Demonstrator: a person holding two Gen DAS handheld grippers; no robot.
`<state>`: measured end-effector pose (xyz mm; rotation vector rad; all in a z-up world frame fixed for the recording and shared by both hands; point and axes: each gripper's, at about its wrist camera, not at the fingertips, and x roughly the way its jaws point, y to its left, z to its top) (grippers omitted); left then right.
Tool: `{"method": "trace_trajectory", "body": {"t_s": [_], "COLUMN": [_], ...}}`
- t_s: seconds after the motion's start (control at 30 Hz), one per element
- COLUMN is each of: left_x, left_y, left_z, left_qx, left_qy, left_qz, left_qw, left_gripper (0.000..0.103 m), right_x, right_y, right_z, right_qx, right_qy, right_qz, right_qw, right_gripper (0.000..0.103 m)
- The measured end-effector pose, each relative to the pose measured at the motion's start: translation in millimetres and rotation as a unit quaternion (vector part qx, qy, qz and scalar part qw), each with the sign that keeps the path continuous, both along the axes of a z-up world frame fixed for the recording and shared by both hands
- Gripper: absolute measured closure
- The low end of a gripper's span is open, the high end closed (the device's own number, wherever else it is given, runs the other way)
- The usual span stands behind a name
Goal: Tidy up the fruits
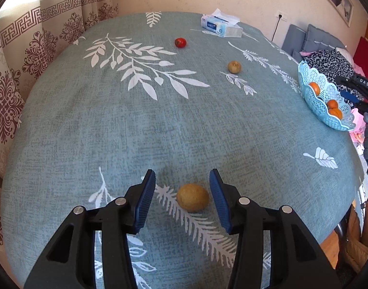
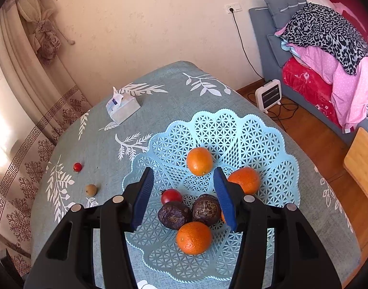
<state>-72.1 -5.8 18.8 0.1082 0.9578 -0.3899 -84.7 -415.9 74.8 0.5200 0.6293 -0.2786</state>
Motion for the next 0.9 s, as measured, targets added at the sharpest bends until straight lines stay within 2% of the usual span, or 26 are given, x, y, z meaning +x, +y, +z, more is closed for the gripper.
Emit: {"method": "trace_trajectory", "body": {"t_s": [0.27, 0.6, 0.9], "left_x": [-8, -12, -17], "left_y": [-4, -5, -15], "left_z": [-4, -9, -4], "left_qx": [0.002, 0.01, 0.02], "left_qy": [0.004, 0.011, -0.008], "left_qz": [-0.012, -0.014, -0.027], "left_qw": [0.9999, 0.9998, 0.9994], "left_gripper": [0.075, 0.074, 0.075], "right_x": [-3, -7, -10], "right_y": [-3, -6, -5], "right_z": [3, 8, 11], "right_qx": [0.003, 0.005, 0.003], "right_qy": [-0.006, -0.016, -0.022], "right_qz": [-0.005, -0.01, -0.014], "right_qw": [1.0, 1.0, 1.0], "right_gripper": [0.05, 0.05, 0.05]}}
